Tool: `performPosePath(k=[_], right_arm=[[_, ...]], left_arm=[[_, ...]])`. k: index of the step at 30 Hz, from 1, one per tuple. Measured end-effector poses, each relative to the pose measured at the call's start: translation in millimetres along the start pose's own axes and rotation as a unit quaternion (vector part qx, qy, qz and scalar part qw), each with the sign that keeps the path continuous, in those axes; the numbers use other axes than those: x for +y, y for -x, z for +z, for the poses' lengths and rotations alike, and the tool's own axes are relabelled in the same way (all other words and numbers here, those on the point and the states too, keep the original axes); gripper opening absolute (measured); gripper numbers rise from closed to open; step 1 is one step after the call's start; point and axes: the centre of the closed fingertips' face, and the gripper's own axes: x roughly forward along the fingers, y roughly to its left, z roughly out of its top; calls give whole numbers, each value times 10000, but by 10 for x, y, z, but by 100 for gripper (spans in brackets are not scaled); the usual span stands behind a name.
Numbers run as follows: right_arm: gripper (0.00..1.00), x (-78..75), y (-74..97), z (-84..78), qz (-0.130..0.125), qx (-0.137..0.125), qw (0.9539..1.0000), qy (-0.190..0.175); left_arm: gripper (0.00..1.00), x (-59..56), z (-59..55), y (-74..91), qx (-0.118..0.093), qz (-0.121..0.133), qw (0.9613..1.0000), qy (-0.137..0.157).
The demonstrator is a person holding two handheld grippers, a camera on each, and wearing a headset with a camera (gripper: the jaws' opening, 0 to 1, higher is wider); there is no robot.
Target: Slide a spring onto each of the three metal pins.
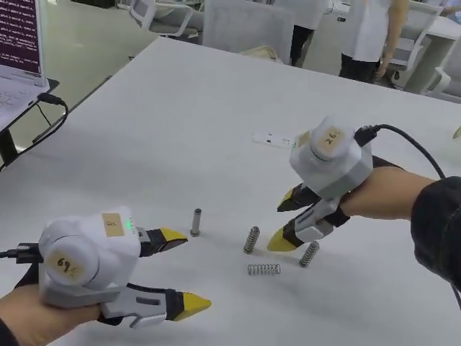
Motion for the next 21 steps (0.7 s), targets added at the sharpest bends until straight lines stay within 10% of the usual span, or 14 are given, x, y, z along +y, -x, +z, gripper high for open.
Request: performPosePath(k=[21], right_arm=[[44, 159, 384, -218, -343, -193, 9989, -245]], left_arm=[[48, -46, 46, -180, 20, -304, 9995, -53]])
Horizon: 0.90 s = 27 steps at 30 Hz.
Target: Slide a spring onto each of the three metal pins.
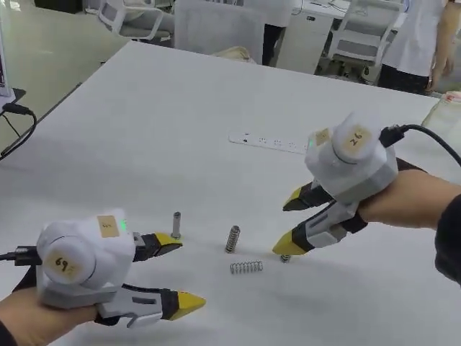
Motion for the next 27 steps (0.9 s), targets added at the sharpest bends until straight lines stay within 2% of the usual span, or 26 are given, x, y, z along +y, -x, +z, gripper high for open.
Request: performPosePath(k=[6, 14, 27], right_arm=[[44, 46, 65, -134, -72, -16, 9998, -157], [43, 101, 65, -344, -102, -27, 9989, -464], [43, 210, 14, -748, -168, -139, 9927, -1186]], left_arm=[[48, -21, -3, -81, 20, -128, 9999, -19], [47, -46, -6, -195, 69, -281, 9996, -74], [45, -108, -33, -378, 220, -564, 9981, -139]])
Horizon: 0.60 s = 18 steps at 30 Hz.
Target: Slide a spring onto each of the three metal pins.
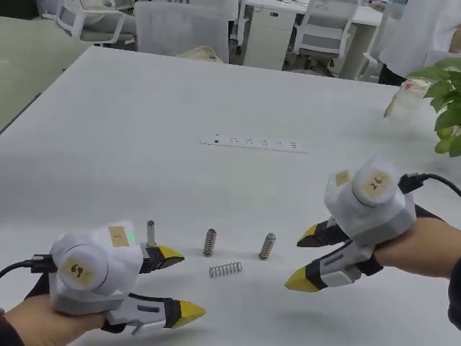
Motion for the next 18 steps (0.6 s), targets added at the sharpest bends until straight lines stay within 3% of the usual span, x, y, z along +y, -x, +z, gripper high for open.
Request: performPosePath(k=[6, 18], right_arm=[[43, 76, -30, -165, -1, -30, 9997, -256], [43, 166, -24, -320, -44, -96, 9980, -629]], left_arm=[[44, -10, -9, -101, 33, -124, 9999, -2], [39, 44, -20, -336, 22, -286, 9995, 96]])
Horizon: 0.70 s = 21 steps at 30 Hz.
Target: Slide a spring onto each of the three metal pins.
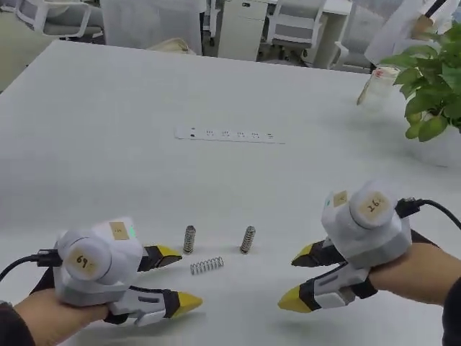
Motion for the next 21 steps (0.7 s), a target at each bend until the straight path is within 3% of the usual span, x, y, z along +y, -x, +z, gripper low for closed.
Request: performPosePath(k=[10, 21], right_arm=[[43, 18, 11, -95, -74, 4, 9997, -219], [43, 29, 1, -118, -86, 5, 9995, -293]], left_arm=[[34, 14, -25, -170, 6, -114, 9999, -63], [24, 117, -59, -275, 55, 7, 9999, -92]])
